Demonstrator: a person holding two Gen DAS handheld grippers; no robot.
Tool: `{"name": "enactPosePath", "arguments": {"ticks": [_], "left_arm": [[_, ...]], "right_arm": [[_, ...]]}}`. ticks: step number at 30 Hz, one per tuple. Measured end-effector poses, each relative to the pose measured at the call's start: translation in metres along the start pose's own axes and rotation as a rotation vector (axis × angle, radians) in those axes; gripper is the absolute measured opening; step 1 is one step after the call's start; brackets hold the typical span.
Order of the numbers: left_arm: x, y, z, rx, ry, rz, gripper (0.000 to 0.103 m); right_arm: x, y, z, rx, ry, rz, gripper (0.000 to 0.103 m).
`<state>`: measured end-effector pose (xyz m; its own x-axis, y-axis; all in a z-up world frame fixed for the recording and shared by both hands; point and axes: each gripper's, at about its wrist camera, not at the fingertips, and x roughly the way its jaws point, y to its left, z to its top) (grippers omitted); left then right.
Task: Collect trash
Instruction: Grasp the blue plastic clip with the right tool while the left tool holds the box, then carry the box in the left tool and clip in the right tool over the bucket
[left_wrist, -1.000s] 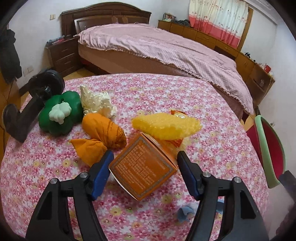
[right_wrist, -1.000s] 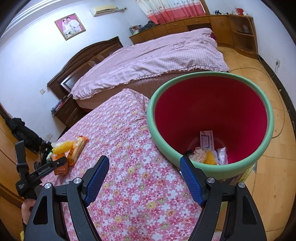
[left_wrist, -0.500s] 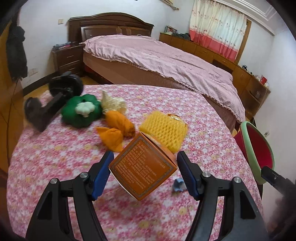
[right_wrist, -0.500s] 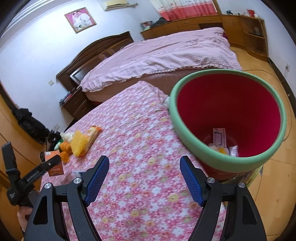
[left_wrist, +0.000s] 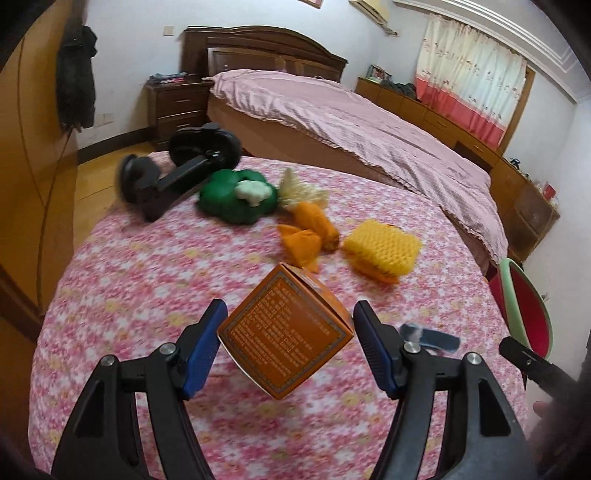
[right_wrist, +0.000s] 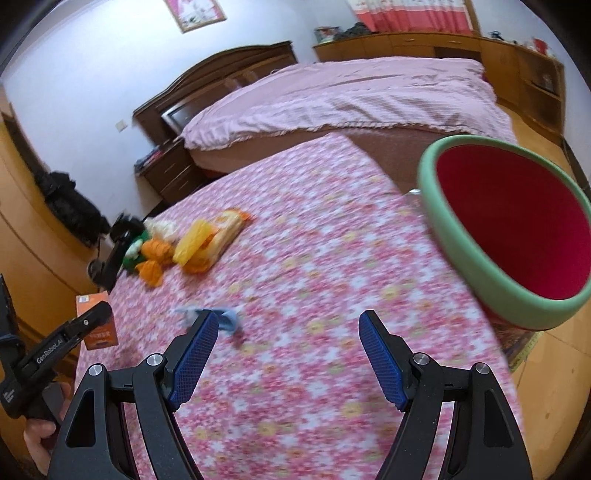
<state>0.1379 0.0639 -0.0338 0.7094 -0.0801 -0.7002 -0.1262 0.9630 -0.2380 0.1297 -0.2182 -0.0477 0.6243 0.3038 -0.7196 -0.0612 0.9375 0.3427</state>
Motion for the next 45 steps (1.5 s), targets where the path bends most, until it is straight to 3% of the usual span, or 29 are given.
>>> {"name": "enactPosePath", "arguments": {"ticks": [3,10,23,45], "left_arm": [[-0.003,0.01,-0.004,-0.017,-0.001,0.01,0.071],[-0.004,0.021,-0.007,-0.04,-0.005,0.011,0.071],[-0.001,0.016,-0.009,-0.031,-0.003,-0.009,0.071],[-0.014,-0.013,-0.01,0.017,-0.019,-0.055,0.071]], "right_arm": [[0.012,0.011,-0.003,-0.02,0.015,0.022,0.079],[0.038,0.029,-0.006,-0.063,0.047,0.054,0.053],[0.061,0.032,-0.01,-0.084,0.072,0.07,0.013],[0.007,0.014,-0.011,-0.052,-0.056,0.057,0.003]]}}
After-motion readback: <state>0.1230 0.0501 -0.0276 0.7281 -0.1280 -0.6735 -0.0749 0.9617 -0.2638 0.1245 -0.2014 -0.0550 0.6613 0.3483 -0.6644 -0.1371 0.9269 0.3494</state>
